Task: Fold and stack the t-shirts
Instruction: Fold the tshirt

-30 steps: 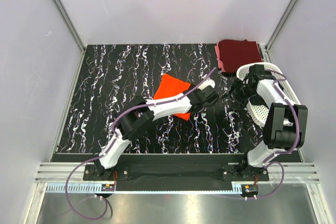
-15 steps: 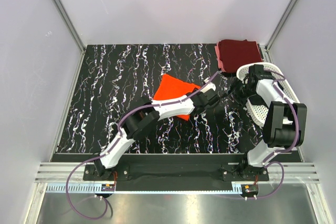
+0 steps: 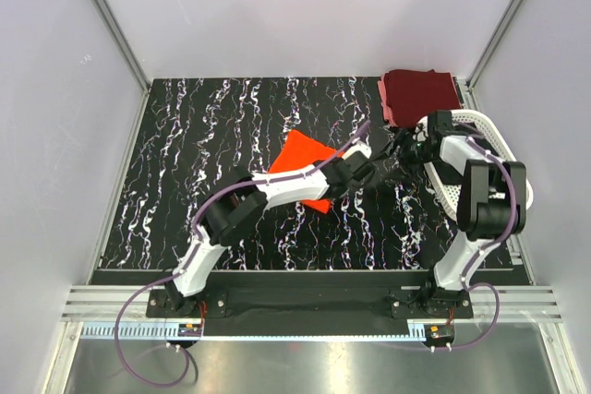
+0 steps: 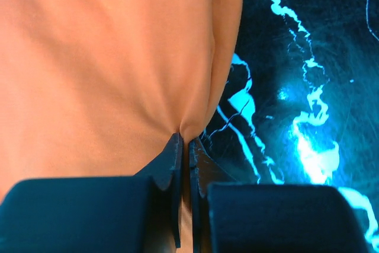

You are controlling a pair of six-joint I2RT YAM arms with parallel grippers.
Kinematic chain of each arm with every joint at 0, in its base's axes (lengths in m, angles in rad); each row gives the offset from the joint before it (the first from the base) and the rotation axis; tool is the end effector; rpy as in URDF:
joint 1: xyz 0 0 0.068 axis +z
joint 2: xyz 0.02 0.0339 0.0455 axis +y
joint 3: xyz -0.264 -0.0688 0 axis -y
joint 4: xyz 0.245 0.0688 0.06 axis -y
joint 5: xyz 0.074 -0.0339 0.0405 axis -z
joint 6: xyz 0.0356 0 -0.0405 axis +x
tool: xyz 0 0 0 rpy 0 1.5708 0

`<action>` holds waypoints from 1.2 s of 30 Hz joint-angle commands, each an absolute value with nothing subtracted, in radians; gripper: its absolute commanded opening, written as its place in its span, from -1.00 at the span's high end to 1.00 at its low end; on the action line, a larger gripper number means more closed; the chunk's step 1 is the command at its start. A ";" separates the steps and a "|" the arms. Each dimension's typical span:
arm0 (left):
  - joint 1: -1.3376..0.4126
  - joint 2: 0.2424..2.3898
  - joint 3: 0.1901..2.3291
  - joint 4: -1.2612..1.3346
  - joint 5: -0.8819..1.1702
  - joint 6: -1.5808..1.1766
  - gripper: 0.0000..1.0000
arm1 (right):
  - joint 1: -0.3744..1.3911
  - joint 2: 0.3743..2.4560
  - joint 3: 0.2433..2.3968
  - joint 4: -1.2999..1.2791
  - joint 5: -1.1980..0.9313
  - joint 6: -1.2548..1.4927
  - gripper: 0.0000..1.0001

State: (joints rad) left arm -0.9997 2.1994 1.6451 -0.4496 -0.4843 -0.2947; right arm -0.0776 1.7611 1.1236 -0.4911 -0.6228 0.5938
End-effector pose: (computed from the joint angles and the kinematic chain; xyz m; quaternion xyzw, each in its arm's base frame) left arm 0.2690 -0.3880 0.1601 0.2589 0.8979 0.0200 0.3554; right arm 0.3471 -0.0062 0.1821 0.2425 0.8990 0.3423 0.1255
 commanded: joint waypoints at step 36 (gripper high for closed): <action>-0.940 2.020 1.615 -0.364 -0.314 -0.316 1.00 | 0.196 2.066 1.232 -0.117 -0.658 0.859 -0.06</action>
